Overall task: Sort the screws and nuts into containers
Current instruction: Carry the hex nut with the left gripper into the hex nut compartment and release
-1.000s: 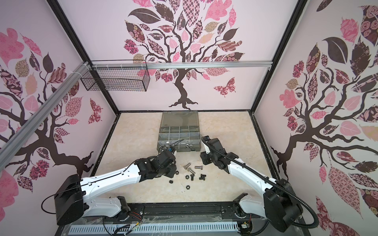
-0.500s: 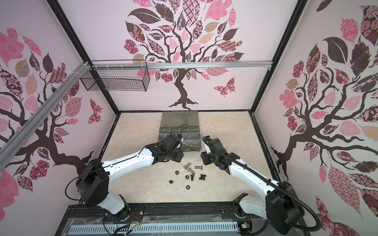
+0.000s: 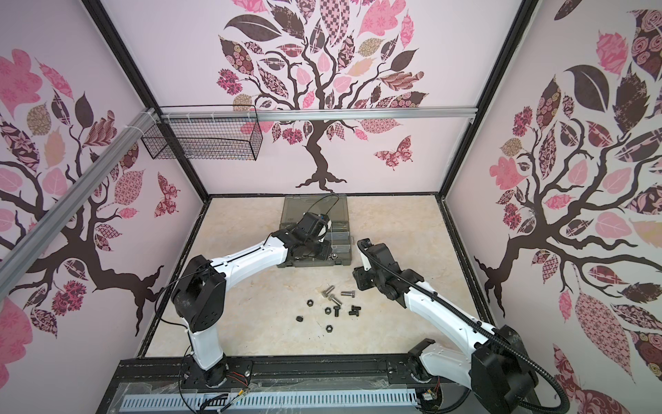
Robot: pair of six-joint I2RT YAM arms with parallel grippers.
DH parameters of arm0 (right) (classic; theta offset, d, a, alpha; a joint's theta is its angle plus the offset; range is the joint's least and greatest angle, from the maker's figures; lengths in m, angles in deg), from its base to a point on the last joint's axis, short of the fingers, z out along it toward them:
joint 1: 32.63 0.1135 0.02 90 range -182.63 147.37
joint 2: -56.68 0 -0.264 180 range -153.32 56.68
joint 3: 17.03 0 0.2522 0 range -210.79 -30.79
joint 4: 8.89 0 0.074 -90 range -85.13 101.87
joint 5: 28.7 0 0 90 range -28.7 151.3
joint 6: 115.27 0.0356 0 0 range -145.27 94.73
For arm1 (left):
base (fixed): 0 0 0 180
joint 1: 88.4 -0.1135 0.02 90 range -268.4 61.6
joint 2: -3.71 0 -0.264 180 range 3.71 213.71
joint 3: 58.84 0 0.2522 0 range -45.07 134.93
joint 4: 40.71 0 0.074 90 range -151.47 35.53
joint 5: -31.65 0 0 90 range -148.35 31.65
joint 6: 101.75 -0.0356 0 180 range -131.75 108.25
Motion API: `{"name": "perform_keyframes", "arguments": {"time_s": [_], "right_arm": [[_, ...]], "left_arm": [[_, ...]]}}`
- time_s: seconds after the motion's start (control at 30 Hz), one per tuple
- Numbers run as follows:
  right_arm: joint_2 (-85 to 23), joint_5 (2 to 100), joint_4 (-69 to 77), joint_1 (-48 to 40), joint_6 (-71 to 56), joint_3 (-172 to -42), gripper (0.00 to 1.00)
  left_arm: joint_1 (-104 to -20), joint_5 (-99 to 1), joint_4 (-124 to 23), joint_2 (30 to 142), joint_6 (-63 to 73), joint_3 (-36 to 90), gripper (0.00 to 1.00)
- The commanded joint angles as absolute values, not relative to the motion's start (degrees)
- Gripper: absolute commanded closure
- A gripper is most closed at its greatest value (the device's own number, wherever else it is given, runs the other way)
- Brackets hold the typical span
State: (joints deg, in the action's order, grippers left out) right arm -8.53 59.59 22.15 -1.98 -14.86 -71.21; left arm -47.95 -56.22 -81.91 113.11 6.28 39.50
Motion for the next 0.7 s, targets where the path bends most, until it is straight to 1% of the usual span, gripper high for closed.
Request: {"name": "perform_keyframes", "arguments": {"time_s": [0.0,0.3,0.43,0.53,0.6,0.67], "right_arm": [[-7.6,59.7,24.1,-2.0,-14.0,-71.5,0.51],[-6.4,59.7,24.2,-2.0,-13.3,-70.8,0.52],[-6.3,59.6,24.1,-2.0,-13.4,-70.6,0.52],[-6.4,59.5,24.1,-2.0,-13.5,-70.5,0.52],[-6.3,59.5,24.3,-2.0,-13.6,-70.5,0.52],[-6.2,59.6,24.4,-2.0,-13.7,-70.5,0.52]], "left_arm": [[-48.6,-54.2,-82.2,116.2,4.8,44.4,0.78],[-48.8,-52.4,-83.1,122.6,4.4,50.0,0.77],[-48.8,-52.0,-83.5,123.9,4.4,50.8,0.75],[-48.8,-52.1,-83.2,124.3,4.5,51.0,0.69],[-48.8,-52.1,-83.3,124.5,4.7,51.2,0.62],[-48.9,-52.1,-83.3,124.3,4.9,51.1,0.58]]}}
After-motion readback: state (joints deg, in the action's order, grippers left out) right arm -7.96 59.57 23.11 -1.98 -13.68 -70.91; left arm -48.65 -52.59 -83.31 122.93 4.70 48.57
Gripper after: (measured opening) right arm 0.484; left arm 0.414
